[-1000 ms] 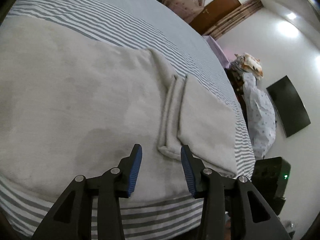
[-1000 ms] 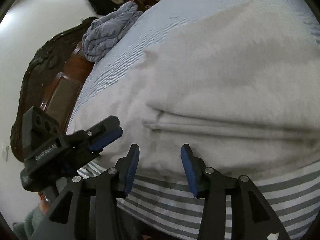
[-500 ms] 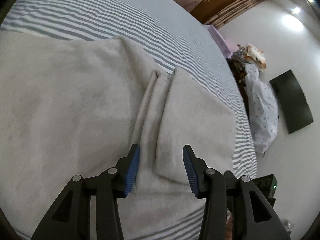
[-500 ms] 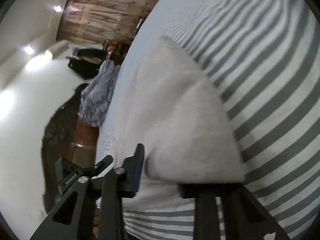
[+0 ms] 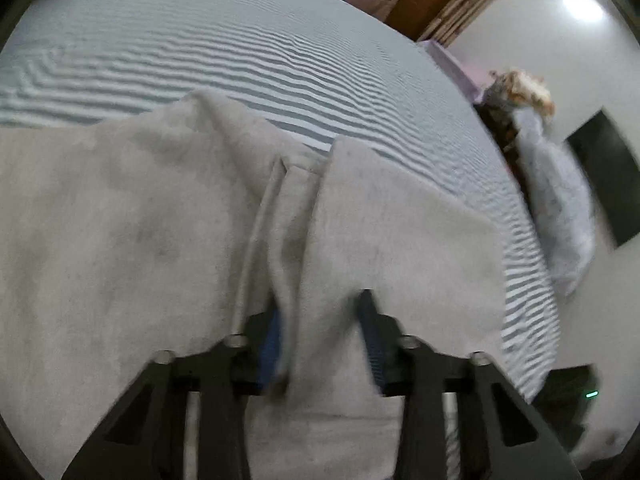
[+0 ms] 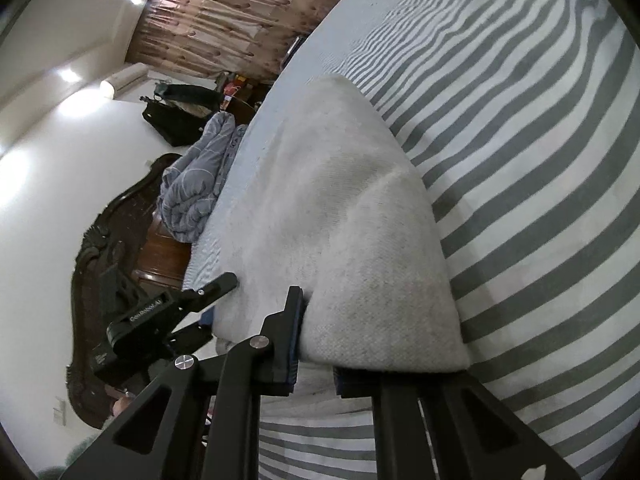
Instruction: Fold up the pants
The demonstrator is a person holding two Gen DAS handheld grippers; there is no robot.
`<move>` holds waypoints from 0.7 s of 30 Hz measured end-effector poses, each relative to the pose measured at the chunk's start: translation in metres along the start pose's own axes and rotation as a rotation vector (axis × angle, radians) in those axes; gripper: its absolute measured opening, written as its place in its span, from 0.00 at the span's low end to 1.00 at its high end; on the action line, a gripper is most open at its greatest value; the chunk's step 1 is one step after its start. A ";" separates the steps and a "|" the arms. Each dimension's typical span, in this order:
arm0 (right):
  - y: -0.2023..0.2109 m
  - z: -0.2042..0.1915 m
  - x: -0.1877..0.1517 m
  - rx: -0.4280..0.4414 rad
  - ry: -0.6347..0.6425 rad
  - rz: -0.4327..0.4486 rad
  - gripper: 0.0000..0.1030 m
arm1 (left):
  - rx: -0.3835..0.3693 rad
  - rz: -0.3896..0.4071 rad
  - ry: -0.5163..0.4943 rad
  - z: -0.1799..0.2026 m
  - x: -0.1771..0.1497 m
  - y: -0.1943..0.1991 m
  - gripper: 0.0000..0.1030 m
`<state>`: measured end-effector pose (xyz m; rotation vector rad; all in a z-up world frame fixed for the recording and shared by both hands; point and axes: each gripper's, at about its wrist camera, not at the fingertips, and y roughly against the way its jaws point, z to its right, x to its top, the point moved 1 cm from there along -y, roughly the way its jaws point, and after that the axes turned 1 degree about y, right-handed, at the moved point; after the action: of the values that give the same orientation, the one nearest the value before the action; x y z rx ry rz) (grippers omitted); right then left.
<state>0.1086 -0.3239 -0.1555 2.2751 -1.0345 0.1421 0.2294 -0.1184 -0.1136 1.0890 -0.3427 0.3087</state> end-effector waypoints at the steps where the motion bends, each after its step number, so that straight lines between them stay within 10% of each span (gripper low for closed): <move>1: 0.000 -0.001 0.001 -0.011 0.011 -0.002 0.09 | 0.009 0.008 -0.015 0.001 -0.003 0.001 0.22; 21: -0.001 -0.038 -0.006 -0.101 0.171 -0.028 0.19 | -0.027 0.093 0.082 -0.029 -0.027 0.051 0.14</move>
<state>0.1109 -0.2968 -0.1280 2.1443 -0.9001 0.2624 0.1871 -0.0726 -0.0957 1.0322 -0.3237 0.4287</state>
